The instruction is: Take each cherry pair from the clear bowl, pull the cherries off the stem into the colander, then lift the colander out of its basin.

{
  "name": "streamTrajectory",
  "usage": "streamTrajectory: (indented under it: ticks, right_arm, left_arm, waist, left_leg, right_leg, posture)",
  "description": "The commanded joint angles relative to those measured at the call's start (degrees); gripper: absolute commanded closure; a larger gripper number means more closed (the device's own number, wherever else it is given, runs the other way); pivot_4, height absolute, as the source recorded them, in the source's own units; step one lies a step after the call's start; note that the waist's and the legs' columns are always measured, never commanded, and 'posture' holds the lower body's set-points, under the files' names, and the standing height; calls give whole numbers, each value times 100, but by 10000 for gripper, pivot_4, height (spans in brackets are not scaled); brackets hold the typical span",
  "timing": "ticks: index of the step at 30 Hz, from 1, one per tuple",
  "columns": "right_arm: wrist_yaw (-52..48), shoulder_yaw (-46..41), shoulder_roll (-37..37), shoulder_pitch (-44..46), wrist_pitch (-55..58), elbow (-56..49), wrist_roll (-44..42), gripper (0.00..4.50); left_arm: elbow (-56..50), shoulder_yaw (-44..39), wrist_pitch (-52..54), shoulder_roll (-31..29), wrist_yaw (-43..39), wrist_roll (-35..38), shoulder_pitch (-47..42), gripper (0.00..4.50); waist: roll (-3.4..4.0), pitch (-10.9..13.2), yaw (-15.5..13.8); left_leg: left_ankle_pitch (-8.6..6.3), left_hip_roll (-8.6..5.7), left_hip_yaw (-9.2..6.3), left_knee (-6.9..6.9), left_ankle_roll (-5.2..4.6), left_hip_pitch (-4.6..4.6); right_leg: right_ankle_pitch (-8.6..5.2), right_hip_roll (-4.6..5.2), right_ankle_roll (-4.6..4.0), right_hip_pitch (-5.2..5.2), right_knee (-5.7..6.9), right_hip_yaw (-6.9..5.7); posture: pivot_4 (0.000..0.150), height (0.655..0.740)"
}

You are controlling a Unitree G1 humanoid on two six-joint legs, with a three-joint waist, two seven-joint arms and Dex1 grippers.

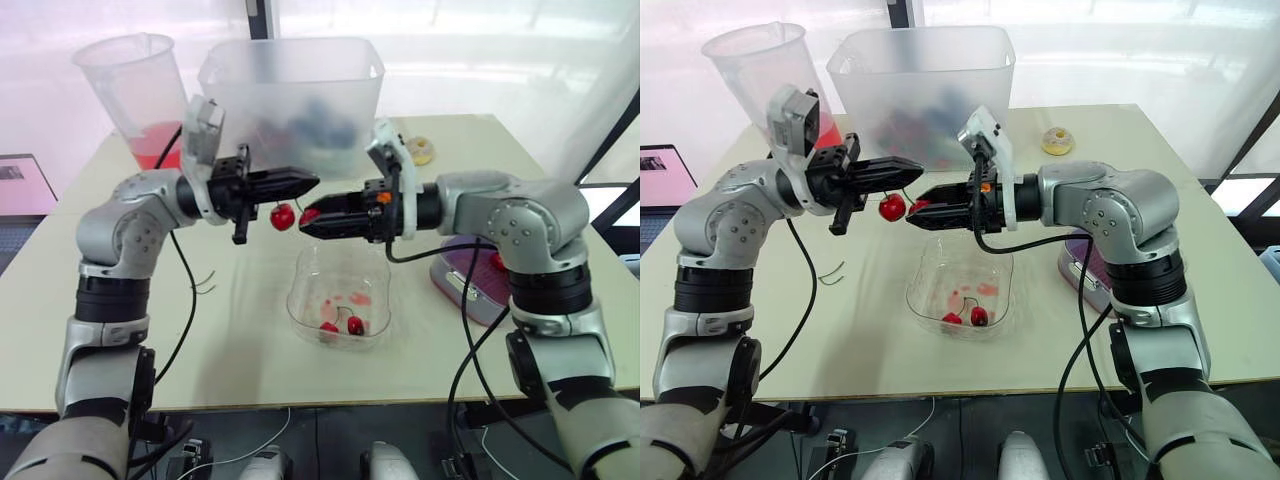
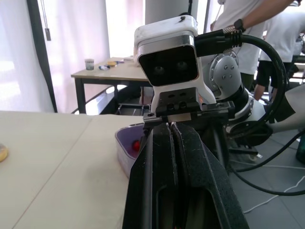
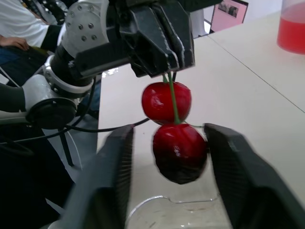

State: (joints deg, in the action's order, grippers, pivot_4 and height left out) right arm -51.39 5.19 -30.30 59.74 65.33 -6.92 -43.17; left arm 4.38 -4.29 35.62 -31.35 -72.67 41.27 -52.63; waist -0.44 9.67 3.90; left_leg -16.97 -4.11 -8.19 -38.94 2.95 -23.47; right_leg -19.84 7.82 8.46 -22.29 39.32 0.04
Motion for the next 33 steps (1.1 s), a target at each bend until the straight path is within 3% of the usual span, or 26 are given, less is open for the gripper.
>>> streamTrajectory:
  ticks: [1, 16, 18, 20, 33]
  right_arm:
    - [6, -52, 12, 100, -118, -96, 26, 22174]
    - [-45, 41, 10, 42, -214, -33, 176, 22174]
    - [-55, 40, -1, 30, -242, -24, 194, 26961]
    - [-107, 62, -39, 9, -279, -51, 205, 34628]
    - [-392, 308, -515, -776, -637, -277, 495, 34628]
  left_arm:
    - [-56, -25, -48, -38, -35, 18, -180, 45000]
    - [-100, -27, -4, -55, -25, 75, -196, 45000]
    - [-104, -22, -10, -53, -24, 69, -201, 45000]
    - [-109, -26, -1, -46, -17, 80, -227, 45000]
    - [84, -14, -67, -4, -92, 93, -463, 45000]
  waist:
    - [0, 0, 1]
    - [0, 0, 2]
    - [0, 0, 2]
    - [0, 0, 3]
    - [0, 0, 5]
  left_leg:
    - [0, 0, 0, 0, 0, 0]
    - [0, 0, 0, 0, 0, 0]
    - [0, 0, 0, 0, 0, 0]
    - [0, 0, 0, 0, 0, 0]
    - [0, -1, 2, 0, 0, 0]
  right_leg:
    - [0, 0, 0, -1, 0, 0]
    - [0, 0, 0, 0, 1, 0]
    - [0, 0, 0, -1, 1, 0]
    - [0, 0, 0, -1, 1, 0]
    - [0, 0, 0, -1, 1, 0]
  posture:
    - [1500, 7400]
    - [1500, 7400]
    - [1500, 7400]
    - [1500, 7400]
    - [1500, 7400]
